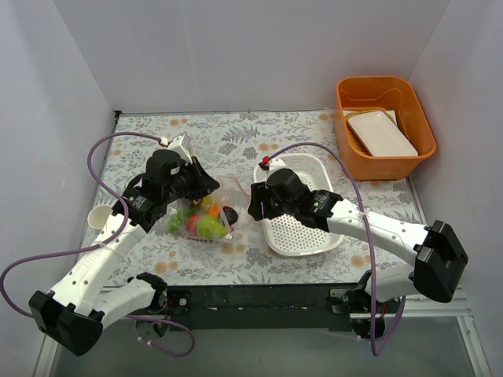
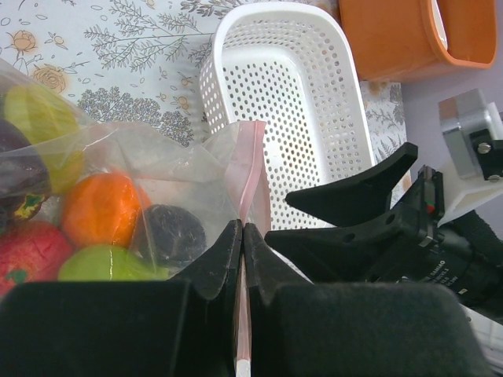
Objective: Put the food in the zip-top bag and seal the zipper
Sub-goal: Place the fake fruit in the zipper food storage bag, then zip the zipper food storage bag at the center of the board.
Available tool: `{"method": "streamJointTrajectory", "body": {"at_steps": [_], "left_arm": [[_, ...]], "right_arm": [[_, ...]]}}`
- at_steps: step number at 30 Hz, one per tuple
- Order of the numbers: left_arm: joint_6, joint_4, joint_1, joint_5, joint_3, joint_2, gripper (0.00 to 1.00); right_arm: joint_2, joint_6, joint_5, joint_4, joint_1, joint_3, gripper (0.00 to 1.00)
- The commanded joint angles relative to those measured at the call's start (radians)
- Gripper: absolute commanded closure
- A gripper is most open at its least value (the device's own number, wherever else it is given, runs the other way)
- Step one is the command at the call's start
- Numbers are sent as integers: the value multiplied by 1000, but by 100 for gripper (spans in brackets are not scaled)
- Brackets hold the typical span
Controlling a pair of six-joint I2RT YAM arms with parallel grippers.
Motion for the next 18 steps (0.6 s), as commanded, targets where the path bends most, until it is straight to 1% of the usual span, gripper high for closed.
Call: {"method": "streamJointTrajectory", "body": {"at_steps": [1, 5, 8, 9, 10, 12, 13, 14, 15, 18], "left_arm": [[13, -7, -4, 1, 23, -30, 100], [8, -12, -4, -7, 17, -38, 100], [5, -12, -4, -7, 13, -46, 100], [5, -12, -4, -7, 13, -47, 100], [5, -13, -4, -8, 11, -47, 100], [8, -12, -4, -8, 3, -49, 100], [10, -12, -4, -7, -3, -50, 100], [10, -3, -4, -8, -9, -47, 100], [11, -1, -4, -8, -23, -47, 100], [8, 14, -4, 19, -41, -39, 100]], "right_arm": [[17, 6, -88, 123, 0, -38, 39], [58, 12, -108, 128, 0, -18, 43], [91, 10, -123, 123, -2, 0, 50], [97, 9, -126, 123, -2, 3, 53], [103, 6, -138, 127, -2, 6, 64], [101, -3, -146, 140, -2, 8, 78], [94, -7, -145, 145, -2, 8, 89], [91, -11, -142, 150, -2, 9, 95], [89, -13, -132, 148, -4, 18, 99], [94, -23, -119, 122, -11, 42, 99]]}}
